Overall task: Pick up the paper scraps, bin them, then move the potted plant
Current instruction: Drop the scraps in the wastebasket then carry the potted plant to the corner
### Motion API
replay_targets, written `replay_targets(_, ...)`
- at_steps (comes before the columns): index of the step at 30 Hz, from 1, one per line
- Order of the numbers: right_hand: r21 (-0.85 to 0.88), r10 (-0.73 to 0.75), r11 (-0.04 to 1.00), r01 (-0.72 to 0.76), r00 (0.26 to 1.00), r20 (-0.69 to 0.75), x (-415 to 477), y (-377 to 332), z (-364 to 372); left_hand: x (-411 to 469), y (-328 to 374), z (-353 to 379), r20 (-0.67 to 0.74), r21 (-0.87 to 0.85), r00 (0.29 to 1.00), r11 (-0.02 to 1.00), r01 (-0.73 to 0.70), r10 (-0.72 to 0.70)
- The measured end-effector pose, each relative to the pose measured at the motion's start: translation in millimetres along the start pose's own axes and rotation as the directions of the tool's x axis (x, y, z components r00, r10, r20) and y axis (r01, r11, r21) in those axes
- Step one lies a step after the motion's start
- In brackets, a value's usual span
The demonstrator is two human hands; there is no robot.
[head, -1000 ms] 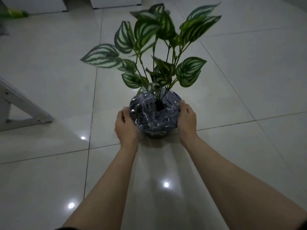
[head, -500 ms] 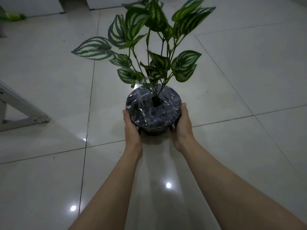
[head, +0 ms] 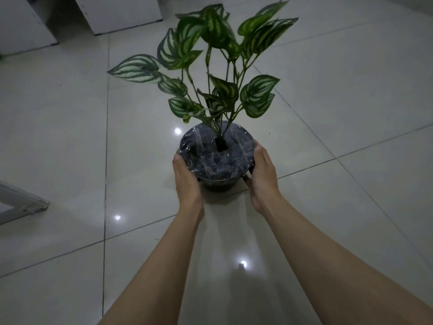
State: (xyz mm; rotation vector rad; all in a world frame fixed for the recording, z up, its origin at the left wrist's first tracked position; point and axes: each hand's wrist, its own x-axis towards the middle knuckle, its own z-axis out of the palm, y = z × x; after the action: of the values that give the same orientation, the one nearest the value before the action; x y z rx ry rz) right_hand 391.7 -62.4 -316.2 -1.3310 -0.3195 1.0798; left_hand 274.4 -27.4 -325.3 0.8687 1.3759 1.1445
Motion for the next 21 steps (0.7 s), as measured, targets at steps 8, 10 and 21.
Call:
replay_targets(8,0.072,-0.065,0.994,0.078,0.984,-0.166,19,-48,-64,-17,10,88,0.179,0.044,0.984,0.999,0.021,-0.028)
replay_targets(10,0.058,-0.079,0.994,0.094,0.974,-0.213,20,-68,-85,-29,17,114,0.224,0.051,0.974,0.998,0.025,-0.036)
replay_targets(21,0.072,-0.213,0.955,0.288,0.833,-0.510,-31,-234,-260,-172,83,305,0.526,0.172,0.850,0.983,-0.062,-0.039)
